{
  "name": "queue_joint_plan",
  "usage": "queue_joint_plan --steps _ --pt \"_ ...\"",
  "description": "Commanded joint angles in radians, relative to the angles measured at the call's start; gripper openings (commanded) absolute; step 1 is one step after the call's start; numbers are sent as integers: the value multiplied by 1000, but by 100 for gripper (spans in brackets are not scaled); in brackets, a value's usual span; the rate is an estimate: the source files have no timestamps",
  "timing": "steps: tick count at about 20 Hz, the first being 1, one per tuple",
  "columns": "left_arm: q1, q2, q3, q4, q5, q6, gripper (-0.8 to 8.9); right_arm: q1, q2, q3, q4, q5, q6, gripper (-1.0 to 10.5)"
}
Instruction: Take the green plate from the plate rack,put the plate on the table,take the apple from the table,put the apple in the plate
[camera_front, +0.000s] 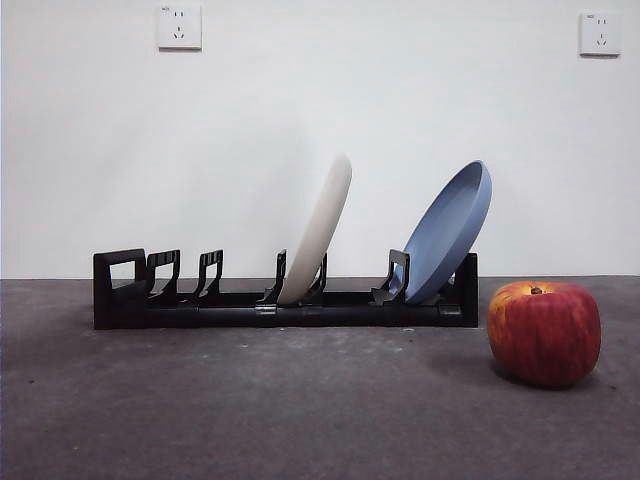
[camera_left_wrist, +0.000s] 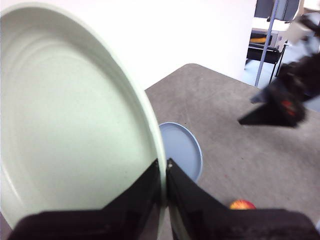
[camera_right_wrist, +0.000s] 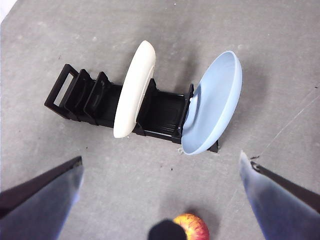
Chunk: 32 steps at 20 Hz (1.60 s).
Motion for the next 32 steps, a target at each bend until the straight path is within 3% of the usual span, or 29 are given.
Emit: queue_joint_plan --steps 1,5,8,13,17,21,25,29,32 --pt "-62 -121 -196 -2 -40 1 -9 1 6 4 3 3 -12 748" --pt "-183 -323 -645 -2 -85 -114 -9 1 6 4 -4 3 -11 748" --pt "-268 -353 -938 40 -182 -215 -9 1 6 4 -7 3 -10 748" --pt "-325 -246 -1269 457 -220 -247 -9 1 6 4 -39 3 -9 748" --pt "-316 -32 -1287 571 -307 -217 -9 1 6 4 -63 3 -10 748" --pt "-313 164 -1287 594 -311 -209 -9 1 6 4 -72 3 -10 748" --pt "-316 289 -1287 595 -285 -211 -9 1 6 4 -75 3 -10 747" --pt "-313 318 -1287 600 -165 -227 -5 1 6 4 -79 3 -10 748" --pt "-313 318 -1287 616 -165 -227 1 1 6 4 -82 3 -10 748"
